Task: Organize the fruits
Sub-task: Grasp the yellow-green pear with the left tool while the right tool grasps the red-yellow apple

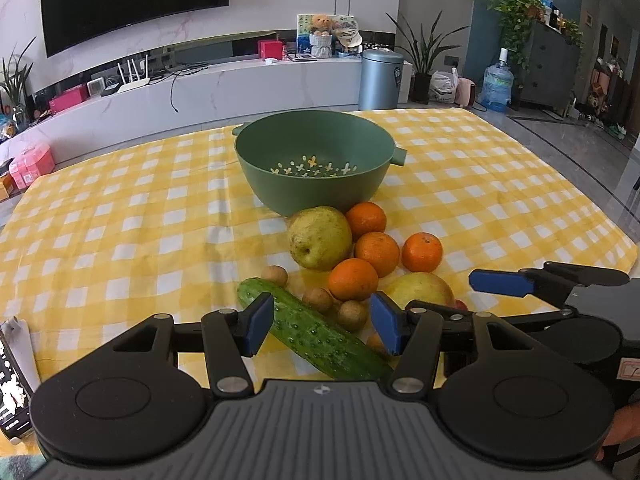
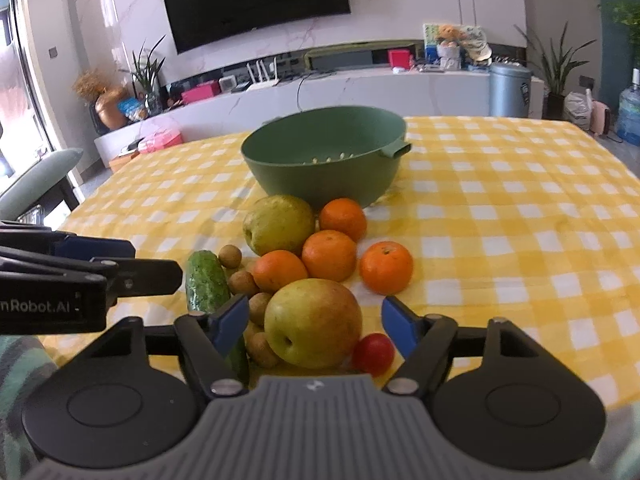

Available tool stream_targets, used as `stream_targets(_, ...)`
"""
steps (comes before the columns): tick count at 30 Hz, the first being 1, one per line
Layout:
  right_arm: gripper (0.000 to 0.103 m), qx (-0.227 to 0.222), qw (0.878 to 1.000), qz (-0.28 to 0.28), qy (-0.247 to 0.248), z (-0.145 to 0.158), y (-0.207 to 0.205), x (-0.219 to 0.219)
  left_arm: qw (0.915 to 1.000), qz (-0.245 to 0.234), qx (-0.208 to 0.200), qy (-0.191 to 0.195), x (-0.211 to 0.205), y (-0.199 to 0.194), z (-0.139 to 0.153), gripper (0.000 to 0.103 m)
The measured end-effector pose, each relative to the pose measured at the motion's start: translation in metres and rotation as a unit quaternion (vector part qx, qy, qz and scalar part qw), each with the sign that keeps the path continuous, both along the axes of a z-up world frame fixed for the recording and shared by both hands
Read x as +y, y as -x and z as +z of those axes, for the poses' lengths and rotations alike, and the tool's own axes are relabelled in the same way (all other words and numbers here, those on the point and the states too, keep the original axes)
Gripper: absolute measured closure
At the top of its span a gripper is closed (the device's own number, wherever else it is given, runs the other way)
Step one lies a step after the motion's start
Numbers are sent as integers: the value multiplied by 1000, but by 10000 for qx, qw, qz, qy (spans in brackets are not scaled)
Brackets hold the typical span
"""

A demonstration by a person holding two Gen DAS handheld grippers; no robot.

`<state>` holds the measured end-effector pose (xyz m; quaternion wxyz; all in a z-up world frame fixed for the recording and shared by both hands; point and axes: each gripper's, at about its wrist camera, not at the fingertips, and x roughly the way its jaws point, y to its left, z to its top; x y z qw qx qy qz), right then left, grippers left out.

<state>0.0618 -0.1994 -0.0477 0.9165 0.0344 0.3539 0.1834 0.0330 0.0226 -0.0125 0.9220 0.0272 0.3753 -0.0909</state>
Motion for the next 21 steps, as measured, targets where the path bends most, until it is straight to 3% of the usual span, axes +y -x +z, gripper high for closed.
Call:
stream_targets(18, 35, 428, 9967, 245, 640, -23, -30, 28, 9979, 289, 551, 165, 12, -31, -27, 37)
stream_targets(21, 40, 441, 9964, 221, 694, -24, -32, 30, 9976, 323, 567, 217, 15, -34, -28, 37)
